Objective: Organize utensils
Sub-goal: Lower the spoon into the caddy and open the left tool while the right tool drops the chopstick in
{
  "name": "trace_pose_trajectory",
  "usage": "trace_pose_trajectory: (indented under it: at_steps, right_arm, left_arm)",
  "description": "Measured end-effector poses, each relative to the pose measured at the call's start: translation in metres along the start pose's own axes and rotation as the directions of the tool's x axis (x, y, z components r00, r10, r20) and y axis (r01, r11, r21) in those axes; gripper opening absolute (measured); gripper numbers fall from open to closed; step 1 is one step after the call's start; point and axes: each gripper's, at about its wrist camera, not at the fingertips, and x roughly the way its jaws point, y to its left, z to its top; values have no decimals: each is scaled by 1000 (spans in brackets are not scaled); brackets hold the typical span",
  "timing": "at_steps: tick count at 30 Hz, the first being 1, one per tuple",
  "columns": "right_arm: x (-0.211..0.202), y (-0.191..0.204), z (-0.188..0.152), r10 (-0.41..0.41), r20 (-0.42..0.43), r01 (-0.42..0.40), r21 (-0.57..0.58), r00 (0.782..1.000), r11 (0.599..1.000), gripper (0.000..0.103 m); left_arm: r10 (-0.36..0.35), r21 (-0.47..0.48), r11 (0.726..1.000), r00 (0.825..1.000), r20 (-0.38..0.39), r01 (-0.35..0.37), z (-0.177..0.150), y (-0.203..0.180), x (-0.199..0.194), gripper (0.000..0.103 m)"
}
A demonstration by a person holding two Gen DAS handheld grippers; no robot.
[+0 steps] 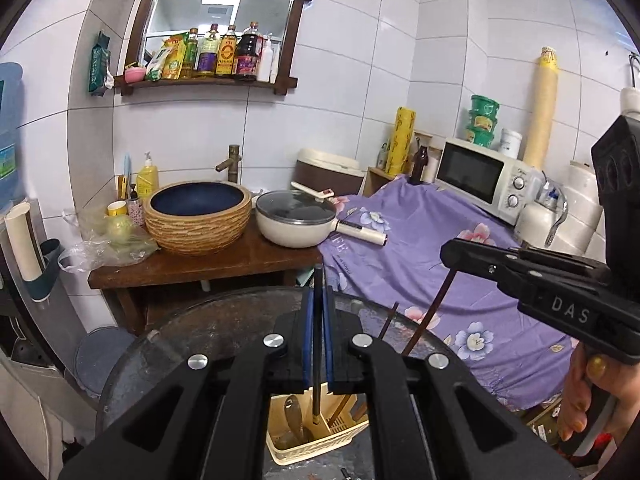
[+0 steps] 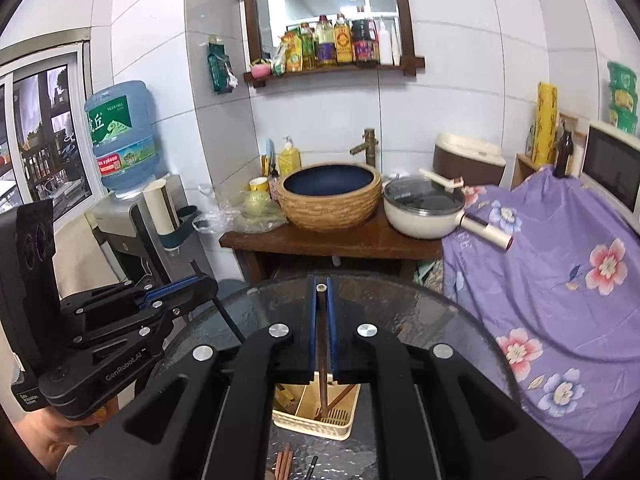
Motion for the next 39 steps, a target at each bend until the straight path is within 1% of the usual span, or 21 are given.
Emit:
trace_pose_trajectory:
  at_steps: [5, 10, 19, 24, 26, 27, 28, 29, 30, 31, 33, 37, 38, 39]
  right_arm:
    - [20, -7, -26, -4, -36, 4, 15, 999, 1000, 5]
    - [34, -8, -46, -16, -58, 16, -3, 998, 1000, 5]
    - [52, -11, -69, -21, -85, 21, -4, 996, 1000, 6]
    - [55, -14, -76, -35, -82, 36, 5, 996, 999, 6]
    - [57, -15, -79, -37, -89, 39, 15, 995, 999, 10]
    - [57, -16, -80, -41, -91, 42, 18, 995, 999, 22]
    - [56, -17, -82, -51, -85, 53, 21, 995, 998, 45]
    - [53, -17, -83, -63, -63, 64, 22, 996, 998, 55]
    - [50, -16, -84, -68, -43, 68, 20, 997, 997, 60]
    - [47, -16, -85, -68, -34, 69, 13, 997, 998, 60]
    - [45, -16, -88, -69, -39, 70, 12, 997, 997, 60]
    - [36, -20, -101, -66, -32, 67, 22, 997, 998, 61]
    - [34, -21, -104, -62, -30, 63, 27, 998, 998, 62]
    - [31, -23, -109, -61, -28, 62, 31, 998, 998, 65]
  left_arm:
    - [2, 3, 1000, 1000, -27, -2, -17, 0, 13, 5]
    - [-4, -6, 1000, 999, -52, 4, -33, 1, 23, 5]
    - [-4, -13, 1000, 997, -79, 3, -53, 2, 33, 5]
    - [-2, -13, 1000, 996, -94, 1, -61, 4, 36, 5]
    - [3, -4, 1000, 996, -90, -3, -63, 4, 36, 7]
    - [3, -4, 1000, 996, -87, -3, -63, 4, 35, 10]
    - [1, -5, 1000, 996, -85, -2, -64, 4, 34, 18]
    - [-1, -8, 1000, 997, -82, 0, -64, 4, 32, 24]
    - [0, -11, 1000, 997, -74, -1, -64, 4, 30, 33]
    - [4, -12, 1000, 998, -66, -5, -65, 4, 28, 36]
    - [0, -8, 1000, 999, -55, 0, -65, 4, 23, 37]
    - [8, 10, 1000, 999, -34, -8, -73, 2, 10, 52]
    - [10, 14, 1000, 999, -31, -10, -75, 1, 7, 54]
    - [13, 24, 1000, 1000, -24, -13, -78, 0, 3, 59]
